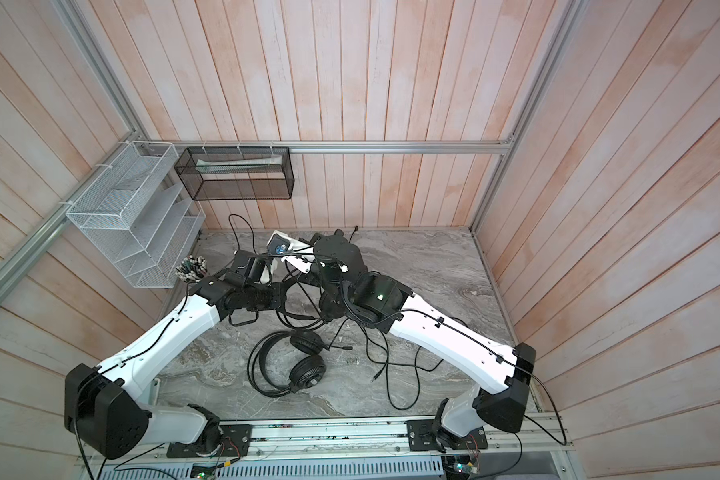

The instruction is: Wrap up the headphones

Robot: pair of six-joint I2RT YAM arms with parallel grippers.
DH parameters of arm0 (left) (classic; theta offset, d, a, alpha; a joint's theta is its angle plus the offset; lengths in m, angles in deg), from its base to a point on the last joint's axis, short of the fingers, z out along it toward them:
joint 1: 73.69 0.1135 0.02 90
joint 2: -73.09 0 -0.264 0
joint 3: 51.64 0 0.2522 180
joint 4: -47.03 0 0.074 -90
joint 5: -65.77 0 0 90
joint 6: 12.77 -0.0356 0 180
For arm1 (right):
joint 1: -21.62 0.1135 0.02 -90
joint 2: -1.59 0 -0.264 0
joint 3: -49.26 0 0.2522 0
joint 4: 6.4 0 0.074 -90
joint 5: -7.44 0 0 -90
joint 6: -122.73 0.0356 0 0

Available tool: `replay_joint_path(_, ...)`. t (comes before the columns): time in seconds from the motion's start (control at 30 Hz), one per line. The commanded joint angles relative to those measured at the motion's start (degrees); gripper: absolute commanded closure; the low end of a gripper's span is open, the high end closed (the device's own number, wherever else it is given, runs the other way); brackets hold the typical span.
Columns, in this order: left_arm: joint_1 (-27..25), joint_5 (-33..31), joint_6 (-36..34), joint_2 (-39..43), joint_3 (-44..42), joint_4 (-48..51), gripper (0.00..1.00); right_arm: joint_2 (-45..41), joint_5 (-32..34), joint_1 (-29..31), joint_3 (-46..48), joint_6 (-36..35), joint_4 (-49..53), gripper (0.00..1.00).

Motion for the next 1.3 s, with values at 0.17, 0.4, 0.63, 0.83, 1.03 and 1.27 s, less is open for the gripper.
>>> replay_joint_path(0.17,-5.2,-0.4,1.9,0.1,0.0,-3.5,1.00,6.4,-2.3,-4.4,-5.8,1.8,-0.4,1.00)
replay_joint_path(0.4,-6.5,-1.1,4.1,-0.5,0.4,-4.8,1.00,14.1,1.1,-5.4,-12.5,5.7,1.6,1.00)
replay_joint_path(0.63,-7.2,-1.3,3.4,-0.6,0.5,-5.4,1.00,19.0,3.6,-9.3,-16.9,9.4,3.0,1.00)
replay_joint_path(0.83,-7.4,-2.2,3.2,1.8,-0.7,-6.5,1.00,20.5,0.5,-11.4,-17.4,11.3,5.9,1.00)
replay_joint_path(1.03,-7.5,-1.3,2.8,2.6,-0.6,-5.9,1.00,21.1,1.3,-12.0,-17.1,11.3,6.7,0.91)
replay_joint_path(1.27,-7.2,-4.2,2.0,3.7,-1.7,-4.7,1.00,18.4,-1.1,-11.6,-16.7,11.8,8.7,1.00)
